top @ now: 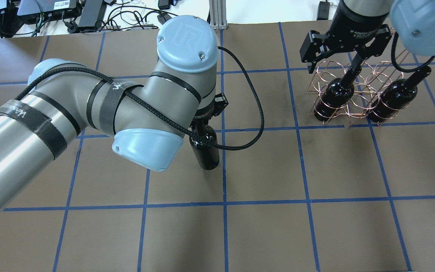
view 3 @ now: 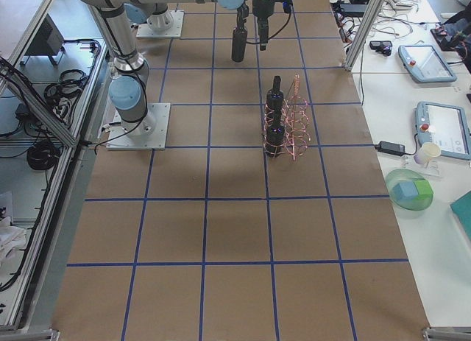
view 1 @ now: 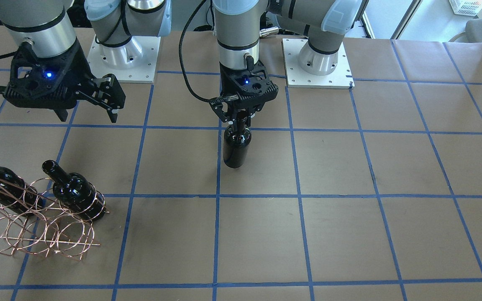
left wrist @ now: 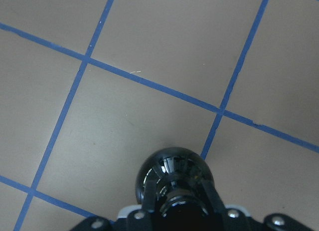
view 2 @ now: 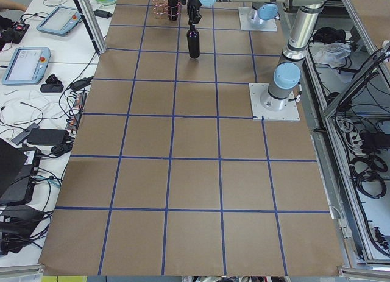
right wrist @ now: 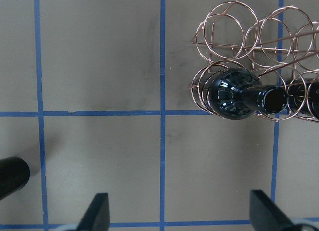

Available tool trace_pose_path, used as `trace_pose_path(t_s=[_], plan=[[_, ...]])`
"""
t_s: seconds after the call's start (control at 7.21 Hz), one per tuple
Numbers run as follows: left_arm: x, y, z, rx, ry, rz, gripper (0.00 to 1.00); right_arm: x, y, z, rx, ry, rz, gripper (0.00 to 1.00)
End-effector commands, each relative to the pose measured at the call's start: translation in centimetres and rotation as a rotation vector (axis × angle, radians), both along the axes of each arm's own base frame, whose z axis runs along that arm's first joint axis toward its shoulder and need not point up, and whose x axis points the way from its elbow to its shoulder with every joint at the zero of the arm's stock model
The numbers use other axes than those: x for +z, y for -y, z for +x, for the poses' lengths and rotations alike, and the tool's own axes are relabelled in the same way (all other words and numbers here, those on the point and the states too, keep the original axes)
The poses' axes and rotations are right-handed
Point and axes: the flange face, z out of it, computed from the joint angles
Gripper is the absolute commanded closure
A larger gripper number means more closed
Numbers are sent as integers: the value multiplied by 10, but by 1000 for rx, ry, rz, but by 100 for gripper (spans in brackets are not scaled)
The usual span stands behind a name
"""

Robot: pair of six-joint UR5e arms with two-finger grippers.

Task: Place wine into wine basket
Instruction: 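Carry the upright bottle with the left gripper to the table center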

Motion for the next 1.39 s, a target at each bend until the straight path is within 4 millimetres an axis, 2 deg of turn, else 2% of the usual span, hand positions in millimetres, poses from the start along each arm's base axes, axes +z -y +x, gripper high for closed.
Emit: trace_pose_path(t_s=[0.0,0.28,0.97,1.25], plan=[[-6,-5,-7,-15,6,5,96,0,0,0,-1,2,4,0],[-13,-4,-6,-12,32,7,96,0,-2,1,1,9,10,0],[-13,-5,-8,45,15,0,96,4,-5,1,1,5,3,0],[-19,-11,-12,66,17,7,96,4,-5,1,-15,1,1,0]])
